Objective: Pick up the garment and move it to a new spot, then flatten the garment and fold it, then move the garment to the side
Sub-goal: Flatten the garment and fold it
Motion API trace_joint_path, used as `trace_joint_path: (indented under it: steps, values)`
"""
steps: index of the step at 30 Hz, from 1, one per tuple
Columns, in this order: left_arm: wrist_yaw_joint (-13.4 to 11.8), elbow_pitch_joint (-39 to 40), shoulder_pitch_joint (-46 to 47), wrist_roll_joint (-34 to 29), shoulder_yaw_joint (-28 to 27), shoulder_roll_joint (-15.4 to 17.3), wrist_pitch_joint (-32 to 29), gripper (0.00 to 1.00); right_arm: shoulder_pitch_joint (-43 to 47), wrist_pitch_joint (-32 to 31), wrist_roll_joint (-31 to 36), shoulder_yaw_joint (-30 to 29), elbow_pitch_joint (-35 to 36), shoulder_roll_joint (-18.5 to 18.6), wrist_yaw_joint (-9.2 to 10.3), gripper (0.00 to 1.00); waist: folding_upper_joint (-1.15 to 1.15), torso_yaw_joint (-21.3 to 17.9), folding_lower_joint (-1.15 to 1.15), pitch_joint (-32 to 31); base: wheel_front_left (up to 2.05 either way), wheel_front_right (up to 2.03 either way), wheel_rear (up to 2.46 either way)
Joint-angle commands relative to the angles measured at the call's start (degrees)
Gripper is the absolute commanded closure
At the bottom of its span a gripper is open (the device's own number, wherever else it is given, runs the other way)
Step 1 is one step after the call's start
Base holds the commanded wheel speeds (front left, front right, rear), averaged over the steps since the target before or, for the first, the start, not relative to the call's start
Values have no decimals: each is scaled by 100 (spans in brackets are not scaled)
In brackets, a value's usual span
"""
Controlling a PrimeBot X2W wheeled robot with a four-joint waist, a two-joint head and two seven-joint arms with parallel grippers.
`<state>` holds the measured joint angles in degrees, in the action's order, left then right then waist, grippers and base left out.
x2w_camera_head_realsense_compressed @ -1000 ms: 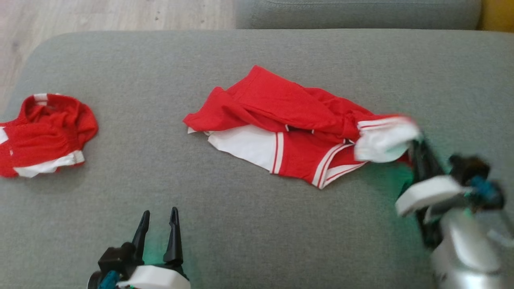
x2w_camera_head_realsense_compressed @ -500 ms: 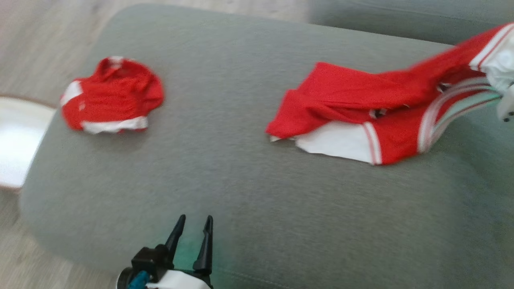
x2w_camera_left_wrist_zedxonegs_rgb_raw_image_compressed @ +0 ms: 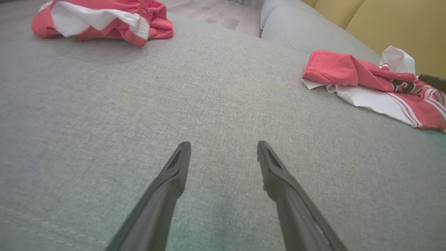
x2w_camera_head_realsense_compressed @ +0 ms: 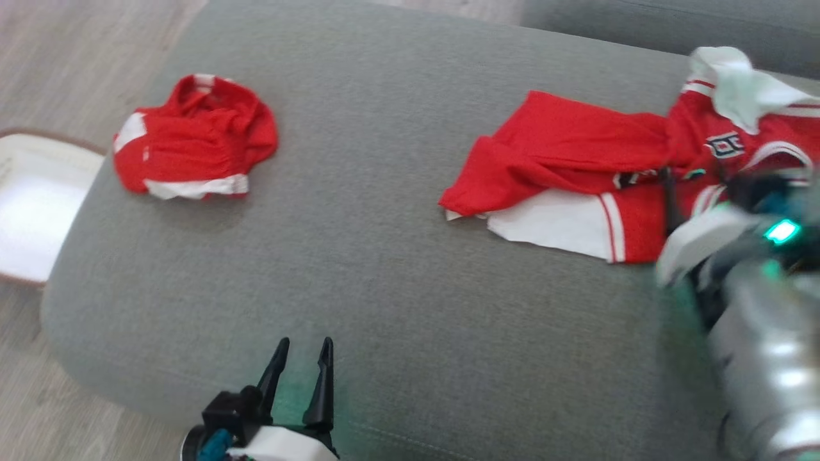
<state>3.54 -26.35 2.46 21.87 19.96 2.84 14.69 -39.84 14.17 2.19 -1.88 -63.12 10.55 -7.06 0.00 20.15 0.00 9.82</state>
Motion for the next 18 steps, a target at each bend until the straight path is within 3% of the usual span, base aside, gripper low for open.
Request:
trace_joint_path:
  steps: [1,8,18]
  values:
    - [-7,187,222,55,-225,4,30,0,79,75,-101,201,192,-141,-43,0,0,-130,0,-25,0,0,0]
    - [18,295,322,-11,-246,4,30,0,1304,81,-1205,1037,1330,-428,-43,0,0,-331,0,-49,0,0,0]
    - [72,267,286,-101,-244,4,30,0,2144,82,-2160,1035,1825,-574,-43,0,0,-305,0,-37,0,0,0]
